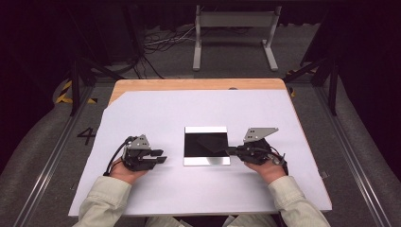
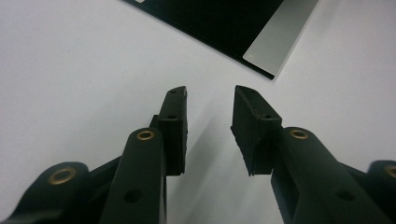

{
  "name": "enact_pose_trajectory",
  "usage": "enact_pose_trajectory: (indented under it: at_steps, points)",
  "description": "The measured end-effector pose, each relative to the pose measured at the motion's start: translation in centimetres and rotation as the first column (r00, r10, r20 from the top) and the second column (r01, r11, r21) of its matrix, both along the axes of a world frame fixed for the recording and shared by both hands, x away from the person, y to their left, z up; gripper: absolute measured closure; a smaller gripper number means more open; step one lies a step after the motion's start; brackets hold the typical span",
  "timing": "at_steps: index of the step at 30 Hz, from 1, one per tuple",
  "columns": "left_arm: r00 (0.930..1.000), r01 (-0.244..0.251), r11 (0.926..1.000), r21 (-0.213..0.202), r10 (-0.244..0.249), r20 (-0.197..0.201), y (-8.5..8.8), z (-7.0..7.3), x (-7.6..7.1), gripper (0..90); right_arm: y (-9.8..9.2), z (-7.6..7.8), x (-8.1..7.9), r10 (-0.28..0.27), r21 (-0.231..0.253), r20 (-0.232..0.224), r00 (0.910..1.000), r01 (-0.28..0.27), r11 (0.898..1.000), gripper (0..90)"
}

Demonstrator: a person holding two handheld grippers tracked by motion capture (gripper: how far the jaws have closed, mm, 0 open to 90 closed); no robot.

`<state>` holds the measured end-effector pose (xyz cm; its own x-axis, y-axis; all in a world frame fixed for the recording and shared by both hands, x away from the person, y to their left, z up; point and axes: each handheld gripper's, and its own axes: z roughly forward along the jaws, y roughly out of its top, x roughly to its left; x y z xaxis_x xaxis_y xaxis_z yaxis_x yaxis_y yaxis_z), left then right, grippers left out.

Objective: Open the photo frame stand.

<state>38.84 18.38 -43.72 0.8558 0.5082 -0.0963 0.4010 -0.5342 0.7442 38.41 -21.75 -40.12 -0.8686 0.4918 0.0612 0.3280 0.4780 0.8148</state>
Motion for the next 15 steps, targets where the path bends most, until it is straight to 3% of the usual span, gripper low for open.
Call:
enact_pose_trajectory:
  at_steps: [15]
  points:
    - [1.0000, -0.002, 1.0000, -0.004, 0.002, 0.003, 0.11, -0.05, 0.14, 65.9, -0.63, 0.43, 0.12, -0.009, -0.043, 0.003, 1.0000, 0.009, 0.999, 89.9]
